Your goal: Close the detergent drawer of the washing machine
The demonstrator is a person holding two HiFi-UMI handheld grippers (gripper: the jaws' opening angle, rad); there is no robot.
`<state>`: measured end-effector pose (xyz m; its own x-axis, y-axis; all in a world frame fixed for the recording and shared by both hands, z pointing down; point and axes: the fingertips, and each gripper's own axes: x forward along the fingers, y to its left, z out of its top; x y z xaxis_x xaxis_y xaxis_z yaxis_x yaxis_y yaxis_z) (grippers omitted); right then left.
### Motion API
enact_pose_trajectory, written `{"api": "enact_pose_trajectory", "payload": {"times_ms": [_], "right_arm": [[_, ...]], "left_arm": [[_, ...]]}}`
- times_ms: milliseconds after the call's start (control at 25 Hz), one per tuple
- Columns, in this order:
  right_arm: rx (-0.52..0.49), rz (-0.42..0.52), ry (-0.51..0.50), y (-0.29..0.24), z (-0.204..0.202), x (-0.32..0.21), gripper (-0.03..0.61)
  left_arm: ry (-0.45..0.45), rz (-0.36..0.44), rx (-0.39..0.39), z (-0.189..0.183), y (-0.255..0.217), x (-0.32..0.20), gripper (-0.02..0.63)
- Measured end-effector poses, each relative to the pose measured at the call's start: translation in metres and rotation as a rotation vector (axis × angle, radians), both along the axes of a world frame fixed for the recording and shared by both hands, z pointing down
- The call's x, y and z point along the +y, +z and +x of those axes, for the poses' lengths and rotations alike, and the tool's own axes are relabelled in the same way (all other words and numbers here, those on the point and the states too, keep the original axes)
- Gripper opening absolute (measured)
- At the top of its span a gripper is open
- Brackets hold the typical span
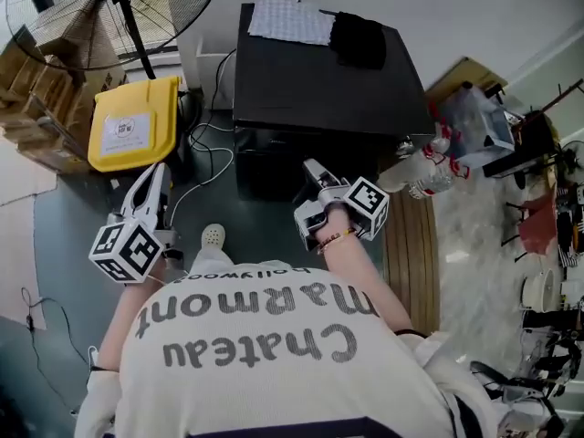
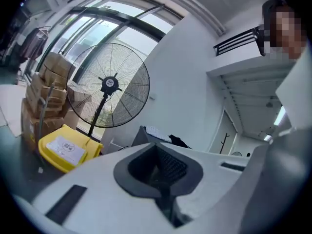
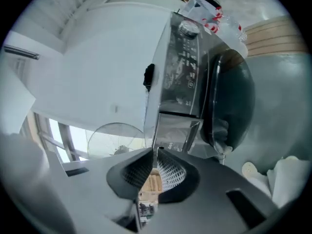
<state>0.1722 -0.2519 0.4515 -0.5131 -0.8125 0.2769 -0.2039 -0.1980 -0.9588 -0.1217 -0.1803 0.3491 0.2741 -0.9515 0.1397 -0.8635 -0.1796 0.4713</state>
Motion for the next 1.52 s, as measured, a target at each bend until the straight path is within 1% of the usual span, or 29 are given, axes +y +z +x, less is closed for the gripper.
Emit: {"api": "enact_pose_trajectory", "payload": {"times_ms": [120,240,320,440,600,680,760,840,1000,1080,1200,1360,1520], "right_arm": [[0.075,0.144,-0.053,-0.040,0.014,0.015,0.044],[0.163,0.273,-0.097,-0.070,0.016,0.031,0.041],[0.247,0.340,-0.131,-0.084,0.013,0.040,0.040],[0.418,0.429,-0.183,-0.095,0.005,0.050,0.040],[0.653,0.465,-0.248,-0.084,0.009,0.066,0.040],[0.738,0.473,-0.259,-0.078,0.014,0.070,0.040],[0.798,0.475,-0.282,-0.071,0.016,0.076,0.039],[0.828,0.465,-0.310,-0.062,0.018,0.083,0.038],[0.820,0.446,-0.333,-0.048,0.010,0.089,0.038],[0.833,0.443,-0.357,-0.043,0.005,0.094,0.037],[0.846,0.452,-0.397,-0.041,-0.006,0.096,0.037],[0.859,0.479,-0.424,-0.042,-0.021,0.097,0.037],[0.863,0.468,-0.447,-0.037,-0.030,0.101,0.037]], "left_arm": [[-0.038,0.029,-0.013,0.023,-0.011,0.030,0.008],[-0.083,0.029,-0.039,0.032,-0.009,0.056,0.008],[-0.098,0.014,-0.042,0.034,-0.005,0.070,0.008],[-0.087,-0.008,-0.047,0.034,-0.001,0.087,0.008],[-0.101,-0.022,-0.072,0.033,0.008,0.106,0.008],[-0.103,-0.029,-0.075,0.034,0.013,0.113,0.008],[-0.108,-0.049,-0.069,0.035,0.021,0.121,0.008],[-0.124,-0.068,-0.058,0.035,0.027,0.131,0.009],[-0.148,-0.098,-0.054,0.023,0.037,0.145,0.008],[-0.176,-0.109,-0.048,0.016,0.041,0.155,0.008],[-0.228,-0.095,-0.045,0.005,0.034,0.166,0.008],[-0.240,-0.085,-0.058,-0.004,0.029,0.173,0.009],[-0.254,-0.104,-0.042,-0.012,0.034,0.179,0.008]]}}
